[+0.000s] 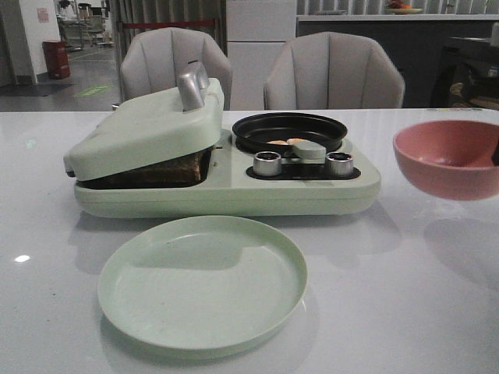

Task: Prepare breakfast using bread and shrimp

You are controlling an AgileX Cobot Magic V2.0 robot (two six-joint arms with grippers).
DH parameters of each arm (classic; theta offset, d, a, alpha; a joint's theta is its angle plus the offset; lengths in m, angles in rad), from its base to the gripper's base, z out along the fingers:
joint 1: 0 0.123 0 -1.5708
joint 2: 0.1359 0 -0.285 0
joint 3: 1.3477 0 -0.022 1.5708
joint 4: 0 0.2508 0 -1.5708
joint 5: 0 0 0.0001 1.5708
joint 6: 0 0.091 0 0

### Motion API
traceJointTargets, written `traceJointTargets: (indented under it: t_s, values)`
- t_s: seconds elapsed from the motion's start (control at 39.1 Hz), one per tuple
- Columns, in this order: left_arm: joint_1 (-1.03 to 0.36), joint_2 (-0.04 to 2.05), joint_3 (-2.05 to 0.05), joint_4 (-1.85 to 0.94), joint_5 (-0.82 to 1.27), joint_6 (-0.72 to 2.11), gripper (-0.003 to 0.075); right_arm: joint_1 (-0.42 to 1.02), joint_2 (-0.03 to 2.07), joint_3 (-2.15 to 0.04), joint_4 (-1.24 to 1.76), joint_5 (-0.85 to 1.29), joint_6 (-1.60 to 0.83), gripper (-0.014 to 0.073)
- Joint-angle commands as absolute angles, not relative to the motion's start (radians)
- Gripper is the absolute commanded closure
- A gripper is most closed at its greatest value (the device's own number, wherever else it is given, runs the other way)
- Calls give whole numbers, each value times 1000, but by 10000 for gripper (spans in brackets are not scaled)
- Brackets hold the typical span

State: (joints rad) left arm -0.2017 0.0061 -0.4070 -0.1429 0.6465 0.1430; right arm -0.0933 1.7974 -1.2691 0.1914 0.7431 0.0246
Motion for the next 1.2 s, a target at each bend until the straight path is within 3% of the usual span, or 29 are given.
traceJointTargets:
  t_s: [0.0,0.23,0.41,0.51,0.84,1.18]
  values:
    - [-208,20,-431,-157,570,132,606,-100,1790,-1303,191,727,10,452]
    - [-208,20,-431,-157,570,132,606,-100,1839,-1304,191,687,9,408]
    - [-208,20,-431,-157,570,132,606,-99,1843,-1309,175,680,6,188]
    - [-208,20,-431,-157,570,132,606,-99,1839,-1346,130,722,0,113]
    - [-208,20,-431,-157,570,132,606,-70,1630,-1396,134,677,-67,116]
    - [-208,20,-431,-157,570,132,606,78,1332,-1383,214,639,-93,116]
